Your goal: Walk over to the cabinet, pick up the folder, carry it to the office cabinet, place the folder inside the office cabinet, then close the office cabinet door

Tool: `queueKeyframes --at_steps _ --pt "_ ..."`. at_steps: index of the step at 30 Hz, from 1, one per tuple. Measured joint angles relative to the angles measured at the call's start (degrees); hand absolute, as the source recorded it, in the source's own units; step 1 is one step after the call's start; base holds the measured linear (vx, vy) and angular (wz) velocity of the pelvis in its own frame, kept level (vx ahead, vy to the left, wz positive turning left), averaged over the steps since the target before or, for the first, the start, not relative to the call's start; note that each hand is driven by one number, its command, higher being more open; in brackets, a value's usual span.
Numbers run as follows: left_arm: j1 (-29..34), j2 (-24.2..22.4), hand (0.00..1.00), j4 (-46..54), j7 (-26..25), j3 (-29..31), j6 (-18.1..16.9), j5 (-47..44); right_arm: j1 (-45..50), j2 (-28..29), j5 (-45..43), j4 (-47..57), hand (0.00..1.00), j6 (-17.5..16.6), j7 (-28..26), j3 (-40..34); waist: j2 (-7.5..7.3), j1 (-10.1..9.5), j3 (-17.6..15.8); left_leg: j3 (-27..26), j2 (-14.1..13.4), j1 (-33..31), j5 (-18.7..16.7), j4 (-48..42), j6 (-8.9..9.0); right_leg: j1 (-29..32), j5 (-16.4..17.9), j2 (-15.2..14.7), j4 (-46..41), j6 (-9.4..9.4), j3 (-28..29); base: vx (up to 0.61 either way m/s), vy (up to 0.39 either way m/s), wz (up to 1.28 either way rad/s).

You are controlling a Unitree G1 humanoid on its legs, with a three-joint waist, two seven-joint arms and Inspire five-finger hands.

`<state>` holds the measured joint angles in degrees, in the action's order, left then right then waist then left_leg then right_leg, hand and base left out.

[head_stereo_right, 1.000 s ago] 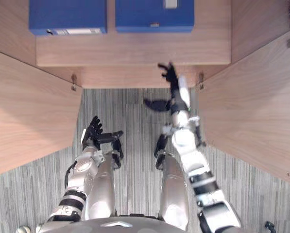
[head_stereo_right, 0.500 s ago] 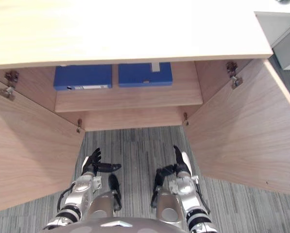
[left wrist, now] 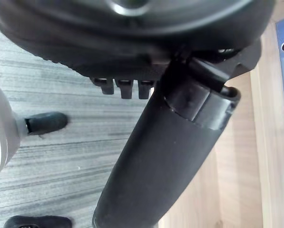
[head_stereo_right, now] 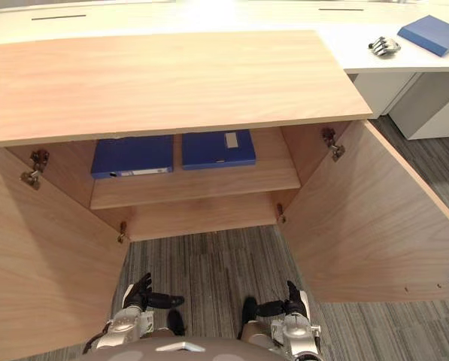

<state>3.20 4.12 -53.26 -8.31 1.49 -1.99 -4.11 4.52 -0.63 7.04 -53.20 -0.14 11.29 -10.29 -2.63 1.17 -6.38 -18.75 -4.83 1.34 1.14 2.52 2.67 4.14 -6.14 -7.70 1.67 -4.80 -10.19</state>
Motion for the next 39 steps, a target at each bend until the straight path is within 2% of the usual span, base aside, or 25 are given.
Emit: queueKeyframes --at_steps 7,16,21,24,28,31,39 --pt "0.3 0.0 1.0 -0.5 0.0 -0.2 0.2 0.3 1.7 1.4 -6.5 1.5 1.0 -0.1 0.6 -4.8 0.12 0.77 1.5 -1.8 0.6 3.0 -0.2 1.6 0.25 -1.2 0.1 0.0 0.3 0.0 2.0 0.0 0.017 -0.15" --pt "0.8 -0.8 1.0 -0.4 -0.2 0.0 1.1 0.4 8.3 3.7 -16.5 19.2 1.0 -1.1 5.5 -18.6 0.91 3.36 3.3 -8.9 0.6 6.6 -2.9 1.6 1.01 -0.3 0.1 1.1 -0.5 -0.22 9.0 0.0 0.008 -0.4" --pt "0.8 -2.3 1.0 0.6 -0.8 0.8 1.3 0.4 9.2 4.9 -20.3 26.9 1.0 -2.7 9.0 -22.7 0.95 5.38 3.8 -12.9 0.1 7.9 -4.9 -0.2 0.99 -0.1 0.1 1.9 -0.7 -0.21 12.5 0.02 -0.003 -0.43" --pt "0.7 -2.8 1.0 2.3 -0.7 1.7 1.2 0.4 8.5 4.9 -20.8 31.0 1.0 -2.8 9.7 -23.4 1.08 5.74 3.9 -15.5 -0.1 7.8 -6.2 -1.7 1.17 1.3 0.1 2.5 -1.4 -0.2 15.2 0.01 -0.021 -0.42" --pt "0.4 -2.4 1.0 2.4 -0.5 2.1 1.2 0.4 4.4 3.7 -20.7 32.2 1.0 -3.0 10.2 -26.2 1.32 6.36 4.1 -16.1 -0.3 7.5 -7.2 -3.0 1.15 1.6 0.1 2.6 -1.4 -0.19 16.0 0.01 -0.028 -0.15" --pt "0.7 -1.7 1.0 2.4 -0.1 2.0 1.2 0.4 1.1 0.6 -20.7 32.2 1.0 -3.0 9.7 -26.3 1.52 6.55 4.1 -16.0 -0.3 6.8 -7.7 -3.9 1.06 2.2 0.1 2.5 -1.4 -0.24 16.5 0.0 -0.023 -0.05" --pt "2.3 -0.6 1.0 2.3 1.3 0.8 1.1 1.6 -3.8 -5.8 -20.6 32.1 1.0 -3.4 8.5 -26.3 2.77 6.77 4.0 -11.0 -0.2 5.1 -8.4 -4.5 0.76 2.8 -0.2 2.2 -0.5 -0.54 15.4 0.02 -0.014 0.05"
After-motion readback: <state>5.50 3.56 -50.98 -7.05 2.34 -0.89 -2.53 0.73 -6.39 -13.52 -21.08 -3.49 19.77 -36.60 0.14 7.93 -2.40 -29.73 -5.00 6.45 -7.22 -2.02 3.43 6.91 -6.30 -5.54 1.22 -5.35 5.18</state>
